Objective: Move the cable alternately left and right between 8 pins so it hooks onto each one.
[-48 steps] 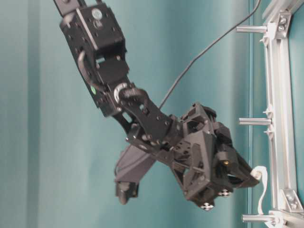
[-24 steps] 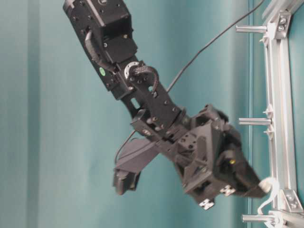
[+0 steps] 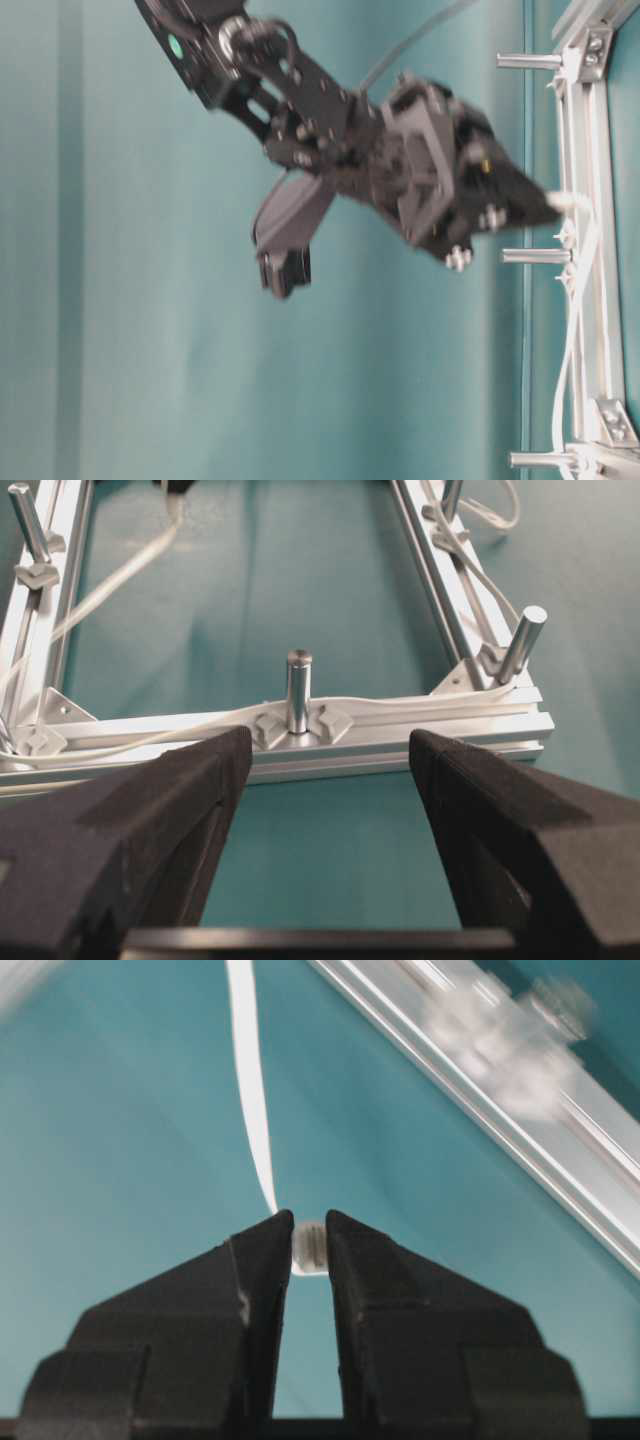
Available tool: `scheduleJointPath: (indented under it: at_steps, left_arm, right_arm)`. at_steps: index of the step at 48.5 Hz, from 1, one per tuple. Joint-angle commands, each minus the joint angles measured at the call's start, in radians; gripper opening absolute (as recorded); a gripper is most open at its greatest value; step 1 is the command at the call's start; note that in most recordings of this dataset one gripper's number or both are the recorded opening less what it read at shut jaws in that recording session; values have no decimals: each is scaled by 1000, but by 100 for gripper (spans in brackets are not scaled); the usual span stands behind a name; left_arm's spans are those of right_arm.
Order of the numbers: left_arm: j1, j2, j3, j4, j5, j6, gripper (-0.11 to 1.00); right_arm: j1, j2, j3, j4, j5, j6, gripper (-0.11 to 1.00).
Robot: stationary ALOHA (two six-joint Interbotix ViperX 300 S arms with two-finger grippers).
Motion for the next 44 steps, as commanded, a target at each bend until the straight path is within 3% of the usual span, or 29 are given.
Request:
scheduleJointPath:
  at_steps: [1,16,24,44]
  left_arm:
    - [-3,6,-12,0,-9,-8,75]
    - [-3,6,-12,0,-9,-8,75]
    - [-3,6,-12,0,-9,-8,75]
    - [-3,6,-12,0,-9,-8,75]
  right_arm:
    - [2,-80,35,2,57,-6,13]
    - [-60,-193,164,-9,135,-15,13]
    - [-83,-218,193,-60,173,-15,10]
    - [-83,-219,193,-374,331,-6,9]
